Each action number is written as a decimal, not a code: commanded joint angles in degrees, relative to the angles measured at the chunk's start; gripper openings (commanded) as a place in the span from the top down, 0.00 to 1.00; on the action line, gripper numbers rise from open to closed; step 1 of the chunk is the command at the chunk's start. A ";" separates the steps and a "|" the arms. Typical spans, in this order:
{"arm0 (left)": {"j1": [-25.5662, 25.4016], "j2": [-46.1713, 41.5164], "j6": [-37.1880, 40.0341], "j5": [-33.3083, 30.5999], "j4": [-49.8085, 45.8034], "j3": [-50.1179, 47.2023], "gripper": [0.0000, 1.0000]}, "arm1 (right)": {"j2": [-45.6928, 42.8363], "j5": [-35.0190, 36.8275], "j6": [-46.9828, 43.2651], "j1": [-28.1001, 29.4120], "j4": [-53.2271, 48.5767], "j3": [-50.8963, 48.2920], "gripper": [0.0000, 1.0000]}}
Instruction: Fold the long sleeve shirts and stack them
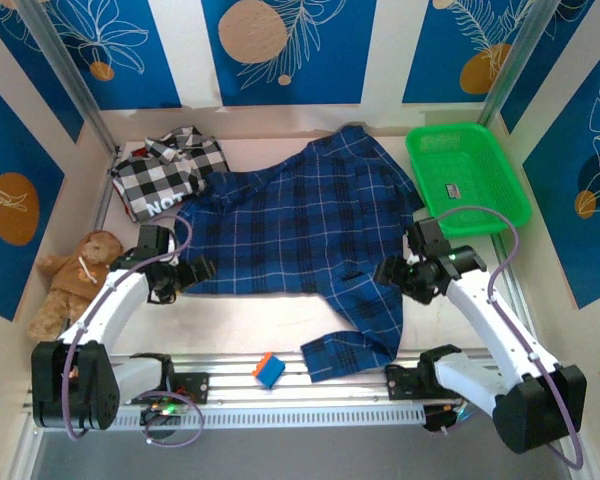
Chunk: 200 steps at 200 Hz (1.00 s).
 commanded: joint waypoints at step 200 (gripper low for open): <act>1.23 13.90 -7.62 0.44 20.72 -6.45 0.63 | 10.10 4.44 18.08 4.64 5.39 -11.03 0.52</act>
